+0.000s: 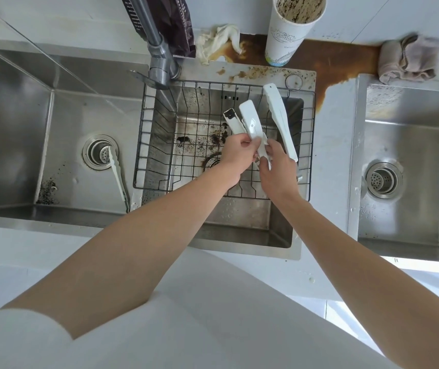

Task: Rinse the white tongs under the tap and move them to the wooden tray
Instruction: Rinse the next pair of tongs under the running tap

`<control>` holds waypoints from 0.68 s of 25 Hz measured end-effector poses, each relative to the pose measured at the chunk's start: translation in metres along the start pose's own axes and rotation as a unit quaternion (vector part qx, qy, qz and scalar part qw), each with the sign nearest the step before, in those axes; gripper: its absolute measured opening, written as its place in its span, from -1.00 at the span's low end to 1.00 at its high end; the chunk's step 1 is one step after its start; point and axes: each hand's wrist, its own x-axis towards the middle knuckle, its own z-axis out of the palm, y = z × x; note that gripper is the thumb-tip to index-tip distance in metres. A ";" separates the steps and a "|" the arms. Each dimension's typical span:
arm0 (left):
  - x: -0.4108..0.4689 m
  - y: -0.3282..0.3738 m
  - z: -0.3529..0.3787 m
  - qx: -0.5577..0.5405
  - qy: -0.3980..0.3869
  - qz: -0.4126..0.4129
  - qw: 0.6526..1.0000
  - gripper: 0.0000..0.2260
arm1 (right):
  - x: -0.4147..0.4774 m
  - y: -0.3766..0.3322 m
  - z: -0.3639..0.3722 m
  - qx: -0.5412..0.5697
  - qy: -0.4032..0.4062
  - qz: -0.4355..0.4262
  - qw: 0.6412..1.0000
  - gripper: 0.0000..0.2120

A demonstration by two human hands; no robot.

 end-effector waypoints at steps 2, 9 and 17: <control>-0.002 0.000 -0.002 0.003 0.007 0.011 1.000 -0.86 | 0.000 -0.002 0.001 0.009 0.000 0.000 1.000 -0.61; -0.013 0.008 -0.026 -0.013 0.032 0.051 0.998 -0.86 | -0.007 -0.014 0.002 0.037 0.005 -0.035 0.999 -0.63; -0.041 0.012 -0.063 -0.044 0.061 0.104 0.992 -0.91 | -0.026 -0.033 0.010 0.023 -0.038 -0.087 0.995 -0.81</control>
